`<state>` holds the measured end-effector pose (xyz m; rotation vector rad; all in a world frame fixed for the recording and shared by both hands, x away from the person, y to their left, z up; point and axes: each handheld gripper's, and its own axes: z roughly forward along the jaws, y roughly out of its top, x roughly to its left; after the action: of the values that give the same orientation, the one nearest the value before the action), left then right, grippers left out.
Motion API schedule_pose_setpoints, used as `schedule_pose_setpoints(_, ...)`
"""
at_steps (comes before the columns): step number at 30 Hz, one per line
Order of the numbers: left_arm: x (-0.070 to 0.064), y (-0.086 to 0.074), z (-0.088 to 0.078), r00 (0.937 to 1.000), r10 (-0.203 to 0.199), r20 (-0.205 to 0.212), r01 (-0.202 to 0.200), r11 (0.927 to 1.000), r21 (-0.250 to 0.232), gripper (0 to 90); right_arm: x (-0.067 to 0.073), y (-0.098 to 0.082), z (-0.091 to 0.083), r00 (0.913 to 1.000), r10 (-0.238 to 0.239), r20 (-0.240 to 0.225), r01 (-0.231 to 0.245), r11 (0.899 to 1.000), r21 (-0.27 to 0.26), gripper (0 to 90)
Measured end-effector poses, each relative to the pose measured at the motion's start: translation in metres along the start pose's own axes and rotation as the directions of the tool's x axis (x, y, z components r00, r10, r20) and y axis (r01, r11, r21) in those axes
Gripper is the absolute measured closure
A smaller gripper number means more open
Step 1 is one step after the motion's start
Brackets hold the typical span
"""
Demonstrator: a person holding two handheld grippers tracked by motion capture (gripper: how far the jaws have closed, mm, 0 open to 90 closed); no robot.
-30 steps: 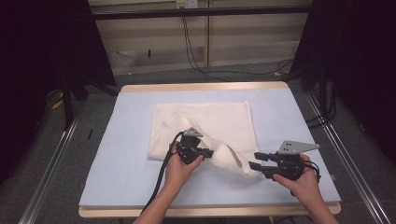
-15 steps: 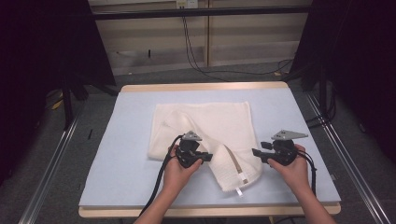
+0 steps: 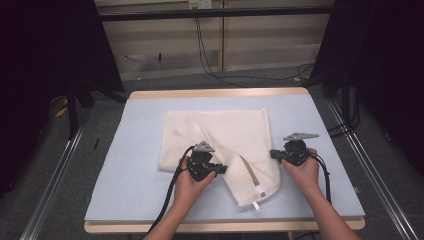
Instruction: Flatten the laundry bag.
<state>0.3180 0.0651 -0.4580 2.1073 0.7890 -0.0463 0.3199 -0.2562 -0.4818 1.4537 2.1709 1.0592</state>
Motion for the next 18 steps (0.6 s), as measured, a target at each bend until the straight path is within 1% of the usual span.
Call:
schedule_pose_setpoints(2, 0.0, 0.001, 0.0, 1.0, 0.001, 0.007, -0.001, 1.0, -0.006, 87.6, -0.002, 0.0, -0.001, 0.9992, 0.015, 0.037, -0.013, 0.999, -0.037, 89.3)
schedule_pose_setpoints(3, 0.0, 0.001, 0.0, 1.0, 0.004, 0.002, -0.004, 1.0, -0.003, 87.6, -0.004, 0.0, -0.003, 0.9981, 0.027, 0.056, -0.024, 0.998, -0.051, 89.4)
schedule_pose_setpoints(4, -0.001, 0.002, 0.001, 1.0, 0.002, 0.01, -0.002, 1.0, -0.006, 87.7, -0.007, 0.001, -0.004, 0.997, 0.032, 0.071, -0.027, 0.997, -0.071, 89.4)
schedule_pose_setpoints(6, -0.003, 0.002, 0.003, 0.9999, 0.009, 0.012, -0.009, 0.9999, -0.005, 87.7, -0.012, 0.002, -0.008, 0.9925, 0.049, 0.112, -0.039, 0.995, -0.089, 89.5)
schedule_pose_setpoints(8, -0.004, 0.003, 0.005, 0.9998, 0.013, 0.015, -0.013, 0.9999, -0.004, 87.7, -0.018, 0.002, -0.011, 0.989, 0.065, 0.133, -0.051, 0.994, -0.1, 89.5)
schedule_pose_setpoints(9, -0.005, 0.003, 0.005, 0.9997, 0.014, 0.018, -0.014, 0.9999, -0.008, 87.7, -0.023, 0.001, -0.013, 0.985, 0.073, 0.156, -0.057, 0.992, -0.108, 89.5)
schedule_pose_setpoints(10, -0.005, 0.003, 0.005, 0.9997, 0.016, 0.02, -0.016, 0.9998, -0.008, 87.8, -0.026, 0.001, -0.015, 0.9836, 0.08, 0.162, -0.063, 0.992, -0.112, 89.5)
schedule_pose_setpoints(12, -0.006, 0.003, 0.004, 0.9995, 0.019, 0.025, -0.019, 0.9998, -0.006, 87.8, -0.032, -0.001, -0.018, 0.9772, 0.089, 0.193, -0.067, 0.991, -0.119, 89.5)
schedule_pose_setpoints(14, -0.008, 0.002, 0.003, 0.9995, 0.022, 0.024, -0.022, 0.9997, -0.007, 87.8, -0.036, -0.003, -0.02, 0.9755, 0.101, 0.195, -0.079, 0.99, -0.121, 89.3)
schedule_pose_setpoints(15, -0.009, 0.001, 0.003, 0.9994, 0.023, 0.026, -0.022, 0.9997, -0.008, 87.8, -0.038, -0.005, -0.021, 0.9731, 0.097, 0.209, -0.072, 0.99, -0.123, 89.1)
schedule_pose_setpoints(16, -0.01, 0.0, 0.003, 0.9994, 0.028, 0.022, -0.028, 0.9996, -0.001, 87.8, -0.038, -0.006, -0.021, 0.9738, 0.098, 0.205, -0.074, 0.99, -0.122, 88.5)
schedule_pose_setpoints(17, -0.011, 0.0, 0.004, 0.9995, 0.024, 0.021, -0.025, 0.9997, 0.003, 87.8, -0.038, -0.006, -0.022, 0.9764, 0.102, 0.19, -0.081, 0.99, -0.113, 87.1)
schedule_pose_setpoints(18, -0.011, -0.002, 0.005, 0.9996, 0.019, 0.021, -0.019, 0.9998, -0.002, 87.7, -0.036, -0.006, -0.023, 0.9756, 0.096, 0.197, -0.072, 0.99, -0.123, 83.9)
